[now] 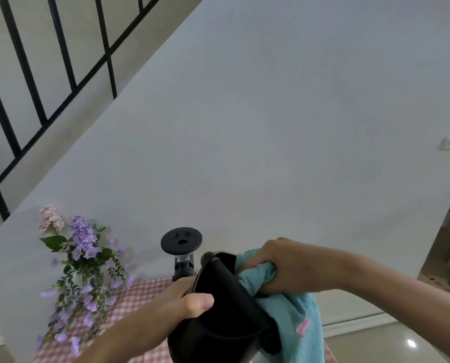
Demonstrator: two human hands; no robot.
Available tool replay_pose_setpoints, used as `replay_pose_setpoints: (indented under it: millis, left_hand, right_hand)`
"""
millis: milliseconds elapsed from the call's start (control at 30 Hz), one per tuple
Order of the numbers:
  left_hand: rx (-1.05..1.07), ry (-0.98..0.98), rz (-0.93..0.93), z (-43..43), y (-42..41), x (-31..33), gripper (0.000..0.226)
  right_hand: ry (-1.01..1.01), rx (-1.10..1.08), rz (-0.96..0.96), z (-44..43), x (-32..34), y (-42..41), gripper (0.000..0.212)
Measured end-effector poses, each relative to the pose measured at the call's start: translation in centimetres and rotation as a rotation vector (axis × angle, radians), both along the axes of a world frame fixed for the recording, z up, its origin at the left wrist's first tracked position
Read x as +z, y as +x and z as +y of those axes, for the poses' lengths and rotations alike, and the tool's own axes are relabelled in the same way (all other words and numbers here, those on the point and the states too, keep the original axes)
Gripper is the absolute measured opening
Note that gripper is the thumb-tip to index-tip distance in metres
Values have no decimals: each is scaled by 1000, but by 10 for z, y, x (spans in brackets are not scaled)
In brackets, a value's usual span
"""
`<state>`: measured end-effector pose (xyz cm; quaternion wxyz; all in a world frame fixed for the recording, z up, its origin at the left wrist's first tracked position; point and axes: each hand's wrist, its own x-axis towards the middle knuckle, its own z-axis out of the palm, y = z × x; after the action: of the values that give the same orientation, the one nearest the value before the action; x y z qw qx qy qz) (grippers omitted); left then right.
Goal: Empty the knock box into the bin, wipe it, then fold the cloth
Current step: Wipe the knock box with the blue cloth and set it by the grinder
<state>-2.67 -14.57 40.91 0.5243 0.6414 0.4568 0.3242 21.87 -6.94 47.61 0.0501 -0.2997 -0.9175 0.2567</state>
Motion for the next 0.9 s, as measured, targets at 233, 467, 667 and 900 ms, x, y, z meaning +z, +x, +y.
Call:
replay_pose_setpoints:
  millis: [233,467,667,900]
  left_hand:
    - [342,434,241,-14,18,0,48]
    - [79,-107,51,-32,27,10,34]
    - [477,-354,-118,1,26,-16,48]
    - [327,-135,57,-10,20,6,22]
  right_hand:
    - [-187,-223,-18,-5,-19,12,30]
    - [194,21,-18,-17,-13,3,22]
    - [124,12,-29,-21,-19,-1,19]
    - [335,-317,462,-9,-14,9,29]
